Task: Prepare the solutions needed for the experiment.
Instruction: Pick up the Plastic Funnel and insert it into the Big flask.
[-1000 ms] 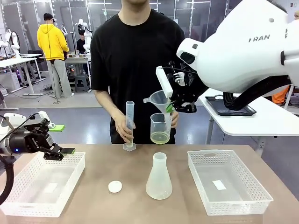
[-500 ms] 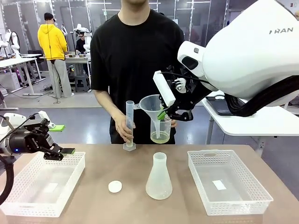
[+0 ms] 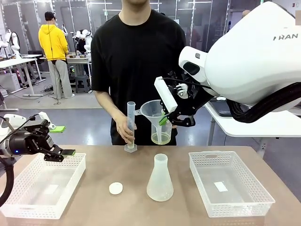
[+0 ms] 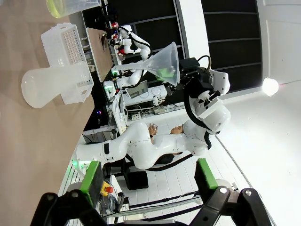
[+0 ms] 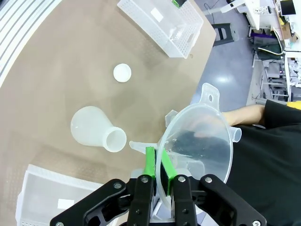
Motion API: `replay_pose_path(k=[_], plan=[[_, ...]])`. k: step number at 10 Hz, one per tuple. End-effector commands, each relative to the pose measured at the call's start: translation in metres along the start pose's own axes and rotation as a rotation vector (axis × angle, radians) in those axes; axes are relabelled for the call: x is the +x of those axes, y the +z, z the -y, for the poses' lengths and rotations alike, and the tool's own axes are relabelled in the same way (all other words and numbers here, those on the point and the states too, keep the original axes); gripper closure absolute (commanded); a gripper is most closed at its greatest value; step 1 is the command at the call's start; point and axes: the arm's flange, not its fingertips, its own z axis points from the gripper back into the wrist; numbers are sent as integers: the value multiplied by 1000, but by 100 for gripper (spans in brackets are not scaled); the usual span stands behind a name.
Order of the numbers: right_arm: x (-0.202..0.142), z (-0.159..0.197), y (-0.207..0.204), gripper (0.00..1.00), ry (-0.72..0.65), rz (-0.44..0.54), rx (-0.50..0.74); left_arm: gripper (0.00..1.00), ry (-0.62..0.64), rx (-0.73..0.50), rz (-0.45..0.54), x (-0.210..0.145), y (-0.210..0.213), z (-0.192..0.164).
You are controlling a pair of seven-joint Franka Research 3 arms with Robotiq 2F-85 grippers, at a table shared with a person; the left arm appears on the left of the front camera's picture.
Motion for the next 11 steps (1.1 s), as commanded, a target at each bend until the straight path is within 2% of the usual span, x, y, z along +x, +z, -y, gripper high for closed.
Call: replay_pose_path(k=[1,7,11], plan=[[0,-1,-1,94,-1,0,3,0,-5,-15,4,1,-1,3],[-19,-21,-26,94,-14,92,-37,0,-5,-15,4,1,-1,3],[-26,-26,-41,94,-28,63,-27,0,-5,-15,4,1,-1,3]])
